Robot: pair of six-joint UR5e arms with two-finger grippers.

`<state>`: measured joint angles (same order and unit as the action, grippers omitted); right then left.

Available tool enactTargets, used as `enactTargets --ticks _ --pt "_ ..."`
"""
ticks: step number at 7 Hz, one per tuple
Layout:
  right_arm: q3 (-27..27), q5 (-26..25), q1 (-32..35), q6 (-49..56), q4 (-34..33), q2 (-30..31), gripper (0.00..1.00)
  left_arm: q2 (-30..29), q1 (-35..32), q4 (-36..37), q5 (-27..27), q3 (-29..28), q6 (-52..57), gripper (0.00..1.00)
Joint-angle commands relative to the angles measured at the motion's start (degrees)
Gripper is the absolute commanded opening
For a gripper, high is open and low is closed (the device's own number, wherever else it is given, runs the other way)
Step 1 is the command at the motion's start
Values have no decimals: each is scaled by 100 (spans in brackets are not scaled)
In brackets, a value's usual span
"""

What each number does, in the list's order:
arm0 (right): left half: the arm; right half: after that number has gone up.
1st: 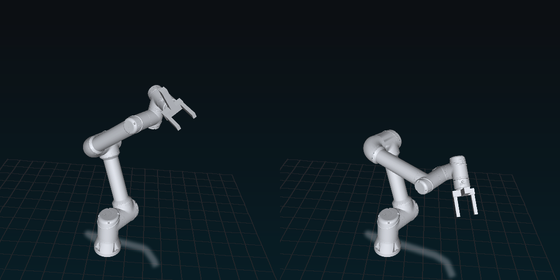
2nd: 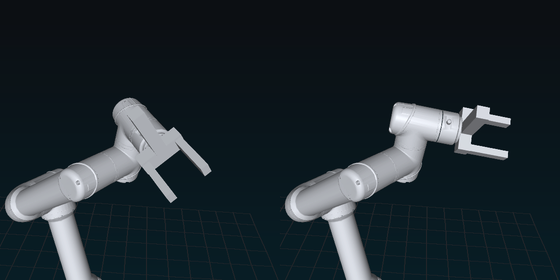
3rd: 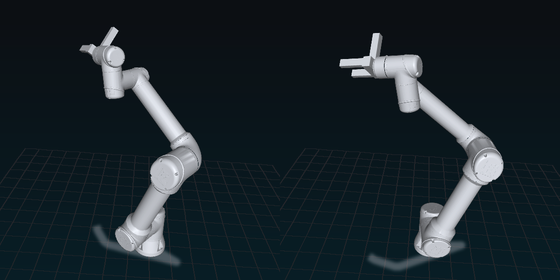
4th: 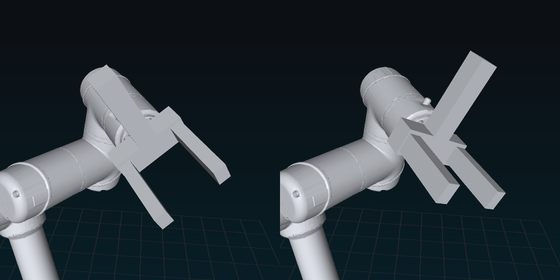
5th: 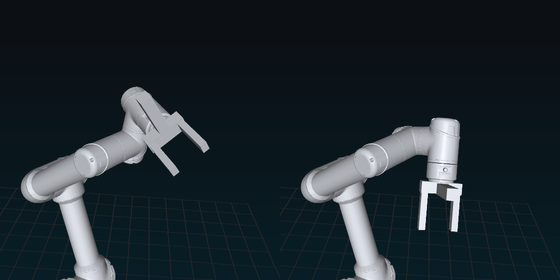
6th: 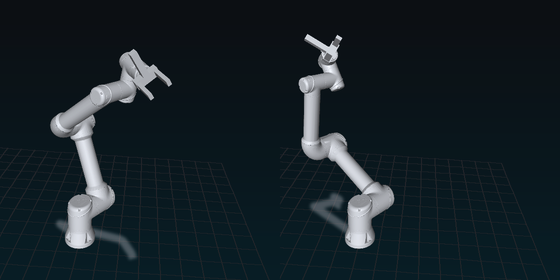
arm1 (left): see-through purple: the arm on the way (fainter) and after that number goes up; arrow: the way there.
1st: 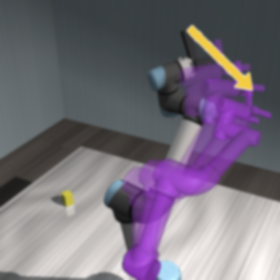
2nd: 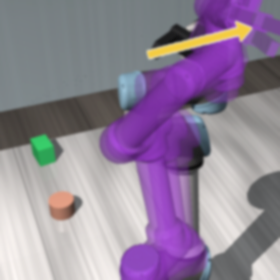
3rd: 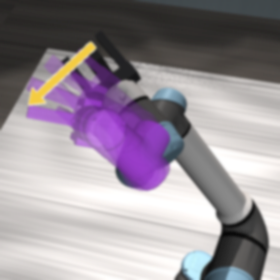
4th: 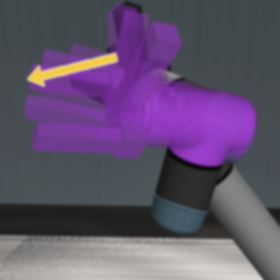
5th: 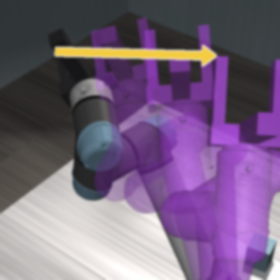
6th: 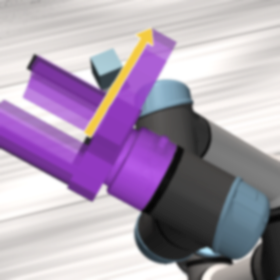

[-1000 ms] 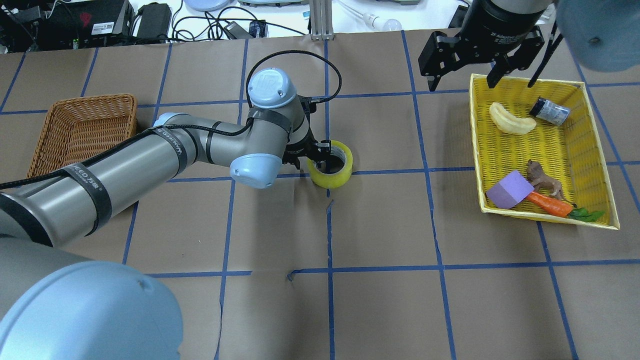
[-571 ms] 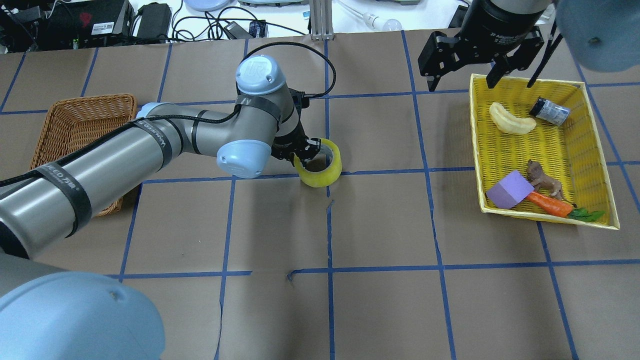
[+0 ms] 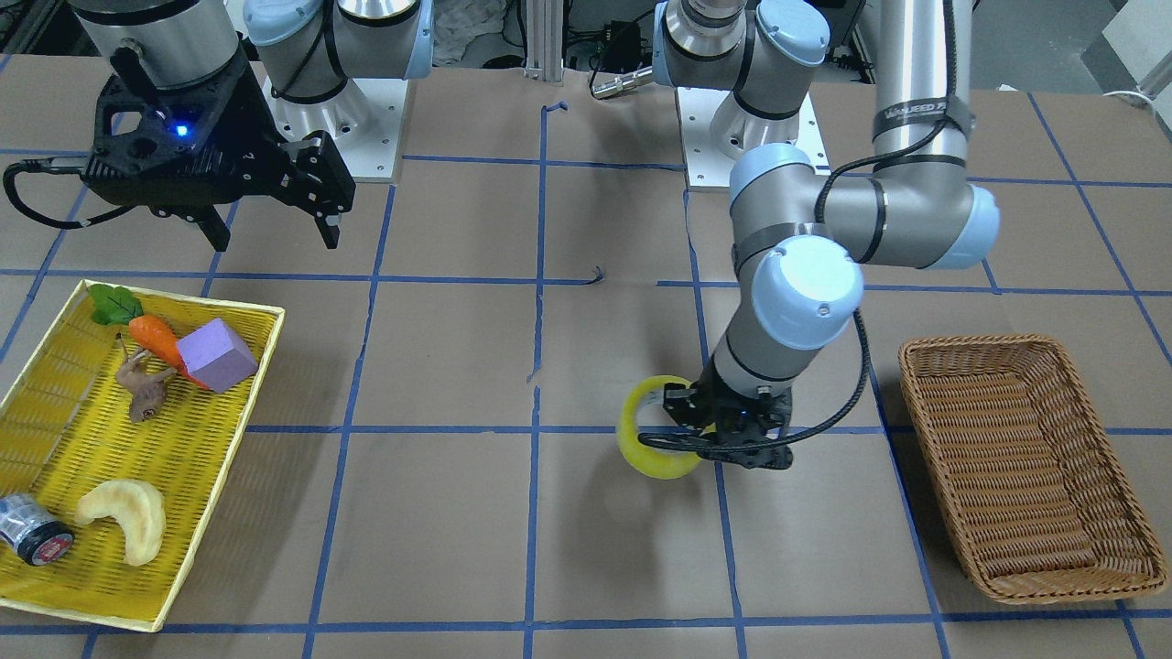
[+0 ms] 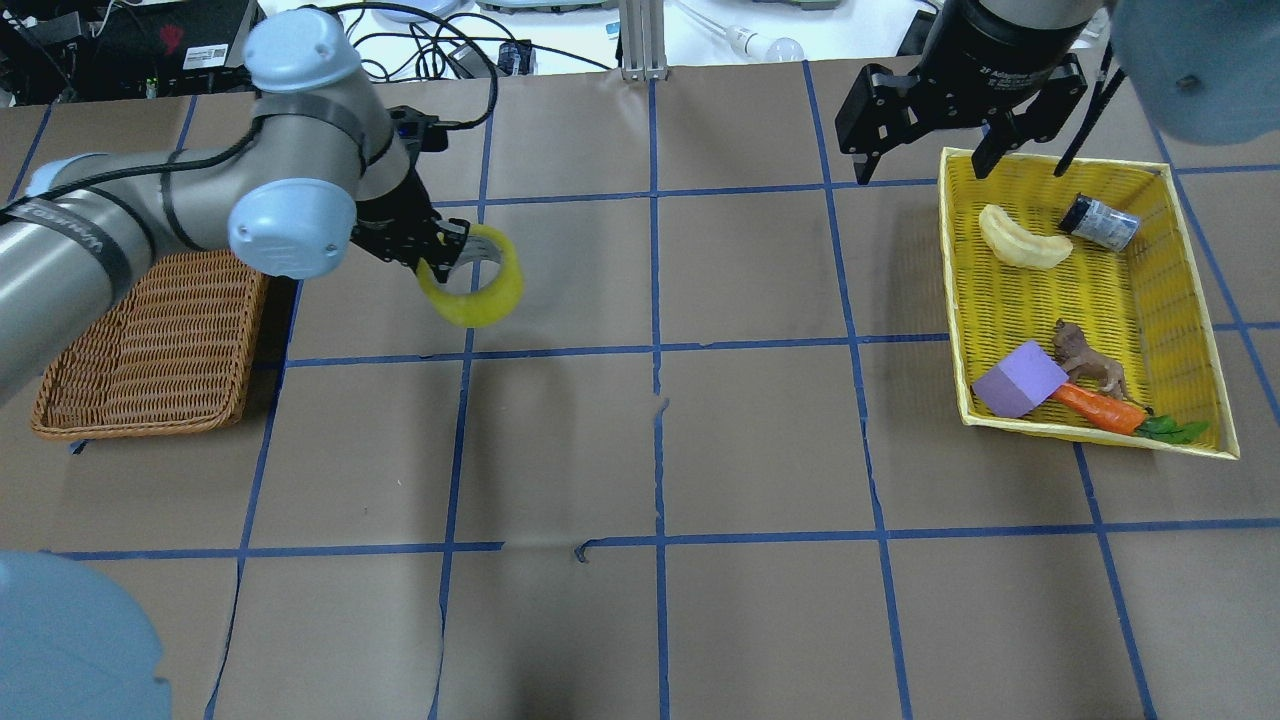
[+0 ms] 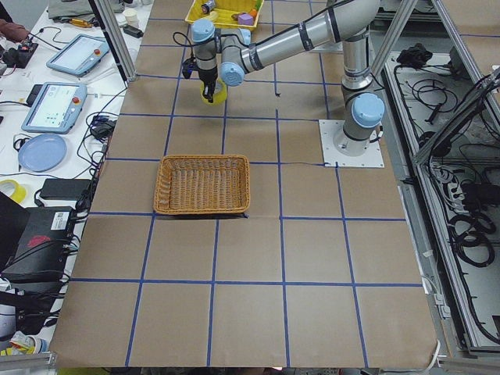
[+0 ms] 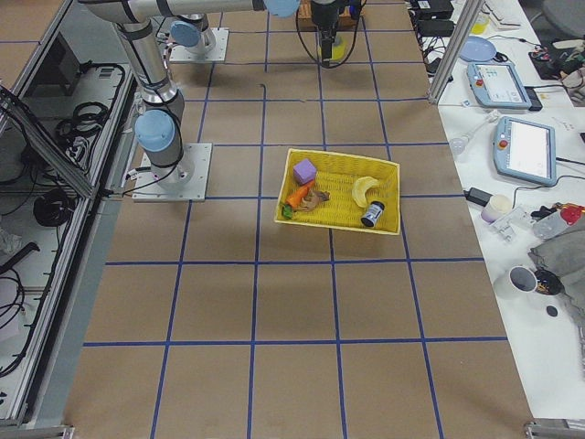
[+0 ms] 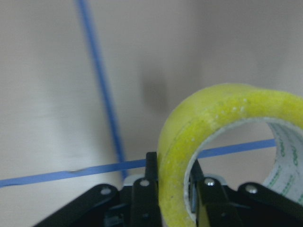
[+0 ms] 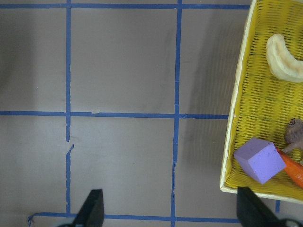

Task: Transfer tape with both arms
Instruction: 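Carry the tape roll with the left gripper into the wicker basket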

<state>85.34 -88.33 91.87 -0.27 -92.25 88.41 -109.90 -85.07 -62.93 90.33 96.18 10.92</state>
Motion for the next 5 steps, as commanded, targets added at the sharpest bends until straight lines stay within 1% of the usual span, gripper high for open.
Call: enactTargets --ticks 1,2,3,4,5 --pt "0 0 -3 0 5 0 100 109 1199 -35 55 -11 951 0" --pt "0 0 6 0 5 0 100 109 1717 25 64 -3 1704 0" --pt "0 0 6 0 5 0 100 83 2148 35 46 -3 2207 0" --pt "0 0 6 0 5 0 100 48 2449 87 46 -3 2526 0" --pt "0 0 6 0 5 9 100 -57 2695 279 46 15 3068 0"
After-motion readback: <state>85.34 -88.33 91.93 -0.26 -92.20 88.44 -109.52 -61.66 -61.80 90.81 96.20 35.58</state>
